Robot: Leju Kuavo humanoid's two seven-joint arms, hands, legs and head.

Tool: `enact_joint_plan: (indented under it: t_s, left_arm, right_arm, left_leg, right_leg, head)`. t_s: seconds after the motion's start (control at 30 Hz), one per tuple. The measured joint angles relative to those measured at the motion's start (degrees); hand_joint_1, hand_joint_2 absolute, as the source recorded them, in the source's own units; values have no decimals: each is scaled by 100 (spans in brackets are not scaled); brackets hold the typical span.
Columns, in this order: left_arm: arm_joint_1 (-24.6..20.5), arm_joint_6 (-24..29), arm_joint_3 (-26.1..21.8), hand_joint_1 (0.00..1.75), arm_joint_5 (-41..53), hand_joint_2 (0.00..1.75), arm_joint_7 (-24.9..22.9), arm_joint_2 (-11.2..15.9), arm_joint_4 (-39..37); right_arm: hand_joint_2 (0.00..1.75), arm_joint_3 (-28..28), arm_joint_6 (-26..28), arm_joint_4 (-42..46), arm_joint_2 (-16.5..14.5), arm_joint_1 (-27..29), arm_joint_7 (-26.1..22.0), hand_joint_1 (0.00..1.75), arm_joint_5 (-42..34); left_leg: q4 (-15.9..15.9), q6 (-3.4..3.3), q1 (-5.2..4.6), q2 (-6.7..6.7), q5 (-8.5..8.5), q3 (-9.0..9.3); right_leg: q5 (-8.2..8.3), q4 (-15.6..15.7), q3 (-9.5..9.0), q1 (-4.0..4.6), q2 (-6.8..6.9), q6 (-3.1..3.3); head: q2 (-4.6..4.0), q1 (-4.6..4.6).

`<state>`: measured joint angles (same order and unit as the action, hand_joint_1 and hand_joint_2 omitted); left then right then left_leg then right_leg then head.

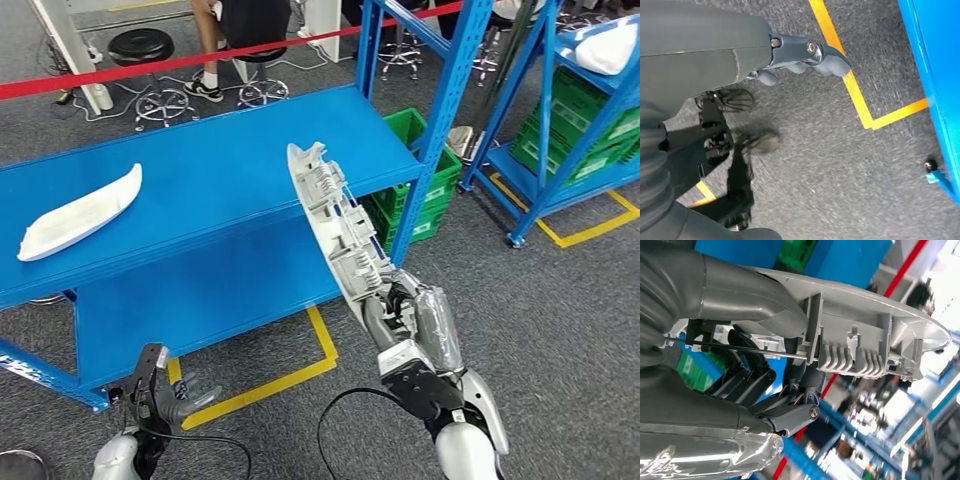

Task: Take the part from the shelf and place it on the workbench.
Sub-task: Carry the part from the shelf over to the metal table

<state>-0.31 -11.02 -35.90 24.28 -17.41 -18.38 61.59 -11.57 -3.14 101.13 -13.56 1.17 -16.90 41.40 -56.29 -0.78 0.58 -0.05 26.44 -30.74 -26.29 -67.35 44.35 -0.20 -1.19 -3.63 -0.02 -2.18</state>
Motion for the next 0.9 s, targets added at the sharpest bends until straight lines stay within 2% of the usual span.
enact_joint_plan:
  t_s: [0.03, 0.07, 0.1, 0.13, 0.17, 0.2, 0.23, 0.27, 0.3, 0.33, 0.37, 0.4, 0.43, 0.47, 0.5, 0.53, 0.57, 0.6, 0.63, 0.67, 0.7, 0.73, 0.77, 0.8, 0.83, 0.87, 0.9]
  left_arm:
    - [2, -1, -11, 0, 36, 175, 17, 0, 0]
    - [2, -3, -19, 0, 67, 175, 25, 0, 0]
    - [3, -4, -21, 0, 88, 175, 27, 0, 1]
    - [3, -5, -21, 0, 102, 175, 27, 0, 3]
    - [3, -9, -16, 0, 107, 175, 27, 1, 9]
    - [8, -15, -8, 0, 105, 175, 27, 3, 26]
    - [14, -22, 4, 0, 98, 175, 27, 4, 51]
    - [20, -32, 15, 0, 82, 175, 27, 6, 76]
    - [30, -40, 27, 0, 62, 175, 27, 7, 97]
    - [42, -48, 38, 0, 37, 175, 26, 6, 109]
    - [57, -54, 50, 0, 14, 175, 26, 8, 114]
    - [78, -59, 63, 0, -3, 175, 25, 10, 118]
    - [102, -62, 73, 0, -14, 175, 25, 14, 128]
    - [125, -63, 79, 0, -20, 175, 25, 18, 138]
    - [147, -65, 81, 0, -22, 175, 25, 19, 146]
    - [162, -64, 81, 0, -23, 175, 25, 20, 154]
    - [170, -64, 82, 0, -24, 175, 25, 20, 155]
    - [173, -64, 84, 0, -24, 175, 25, 20, 155]
    - [174, -63, 85, 0, -24, 175, 25, 20, 156]
    - [174, -63, 91, 0, -24, 175, 25, 19, 162]
    - [173, -63, 101, 0, -24, 175, 25, 19, 175]
    - [172, -64, 117, 0, -24, 175, 26, 19, 195]
    - [173, -66, 136, 0, -23, 175, 26, 18, 214]
    - [173, -68, 152, 0, -23, 175, 26, 18, 228]
    - [175, -71, 162, 0, -22, 175, 26, 17, 236]
    - [177, -73, 168, 0, -22, 175, 26, 12, 236]
    - [178, -74, 173, 0, -23, 175, 26, 8, 238]
  right_arm:
    - [175, 50, 19, 52, -4, 7, -17, 175, -27]
    - [175, 100, 41, 97, -7, 15, -32, 175, -50]
    - [175, 150, 63, 139, -12, 22, -46, 175, -67]
    - [175, 193, 84, 181, -16, 26, -58, 175, -77]
    - [175, 227, 102, 224, -22, 29, -71, 175, -82]
    - [175, 257, 119, 273, -29, 28, -86, 175, -85]
    - [175, 281, 139, 325, -37, 28, -103, 175, -92]
    - [175, 308, 169, 374, -45, 29, -122, 175, -105]
    - [175, 343, 204, 423, -51, 34, -143, 175, -126]
    - [175, 385, 241, 468, -55, 44, -164, 175, -153]
    - [175, 436, 279, 511, -58, 57, -185, 175, -183]
    - [175, 485, 309, 558, -64, 67, -201, 175, -214]
    - [175, 525, 328, 603, -72, 73, -215, 175, -243]
    - [175, 556, 340, 644, -79, 76, -227, 175, -272]
    - [175, 580, 344, 675, -84, 76, -234, 175, -297]
    - [175, 604, 345, 697, -86, 79, -240, 175, -319]
    - [175, 628, 347, 711, -87, 83, -243, 175, -339]
    - [175, 652, 352, 721, -87, 87, -243, 175, -356]
    - [175, 675, 361, 730, -87, 91, -243, 175, -370]
    - [175, 697, 371, 742, -90, 93, -244, 175, -381]
    - [175, 719, 385, 760, -93, 94, -247, 175, -397]
    - [175, 743, 403, 787, -97, 94, -252, 175, -415]
    - [175, 765, 422, 815, -100, 95, -260, 175, -435]
    - [175, 786, 441, 840, -102, 97, -268, 175, -454]
    - [175, 805, 454, 859, -102, 101, -274, 175, -466]
    - [175, 825, 461, 871, -102, 105, -279, 175, -473]
    - [175, 849, 466, 883, -102, 109, -282, 175, -476]
  left_leg:
    - [-3, -3, -5, 84, -58, -75]
    - [-7, 1, -8, 163, -114, -148]
    - [-11, 11, -9, 242, -169, -223]
    - [-16, 28, -10, 318, -223, -295]
    - [-25, 51, -11, 384, -271, -355]
    - [-35, 81, -20, 446, -313, -408]
    - [-47, 113, -30, 495, -351, -441]
    - [-53, 143, -41, 542, -392, -458]
    - [-51, 172, -44, 595, -439, -473]
    - [-46, 202, -37, 651, -486, -483]
    - [-48, 239, -20, 641, -488, -500]
    - [-102, 276, -4, 550, -397, -535]
    - [-253, 308, 5, 409, -207, -593]
    - [-513, 328, 9, 238, 64, -677]
    - [-868, 328, 1, 118, 353, -779]
    - [-1241, 317, -8, 63, 577, -872]
    - [-1521, 297, -19, 40, 694, -919]
    - [-1653, 269, -31, 31, 690, -896]
    - [-1598, 236, -43, 20, 587, -786]
    - [-1362, 199, -54, -12, 442, -585]
    - [-1007, 158, -62, -112, 335, -309]
    - [-593, 119, -62, -225, 305, -25]
    - [-274, 97, -64, -324, 310, 180]
    - [-72, 82, -70, -389, 338, 300]
    - [10, 72, -80, -376, 338, 321]
    - [2, 54, -75, -319, 285, 285]
    - [8, 21, -69, -260, 230, 253]
  right_leg:
    - [-209, -412, 67, -11, 52, -23]
    - [-297, -722, 88, -21, 76, -44]
    - [-243, -838, 11, -31, 87, -59]
    - [-119, -736, -183, -40, 111, -70]
    - [-9, -441, -484, -46, 182, -77]
    - [8, -5, -869, -40, 314, -86]
    - [-49, 425, -1196, -23, 430, -67]
    - [-126, 744, -1399, -3, 522, -33]
    - [-185, 922, -1483, 24, 546, 17]
    - [-165, 969, -1438, 43, 495, 90]
    - [-111, 966, -1380, 46, 442, 151]
    - [-53, 963, -1325, 47, 380, 209]
    - [14, 967, -1258, 40, 321, 261]
    - [84, 968, -1191, 35, 256, 298]
    - [153, 967, -1104, 39, 184, 321]
    - [227, 965, -1013, 46, 108, 335]
    - [301, 963, -917, 55, 29, 341]
    - [378, 961, -819, 62, -48, 343]
    - [455, 961, -723, 67, -125, 342]
    - [533, 960, -630, 68, -202, 333]
    - [608, 957, -545, 66, -273, 318]
    - [680, 952, -471, 73, -337, 299]
    - [758, 957, -417, 74, -393, 275]
    - [832, 971, -382, 71, -440, 245]
    - [905, 993, -362, 70, -488, 210]
    - [963, 1019, -345, 56, -525, 177]
    - [929, 1000, -307, 56, -488, 146]
  head:
    - [0, 1]
    - [0, 1]
    - [0, 1]
    - [0, 1]
    - [0, 1]
    - [0, 2]
    - [0, -2]
    - [0, -6]
    - [0, -8]
    - [0, -11]
    - [0, -8]
    - [0, -7]
    - [0, -12]
    - [0, -20]
    - [0, -27]
    - [0, -32]
    - [0, -33]
    - [0, -33]
    - [0, -32]
    - [0, -33]
    - [0, -34]
    - [0, -32]
    - [1, -28]
    - [1, -33]
    - [1, -37]
    - [1, -42]
    - [1, -44]
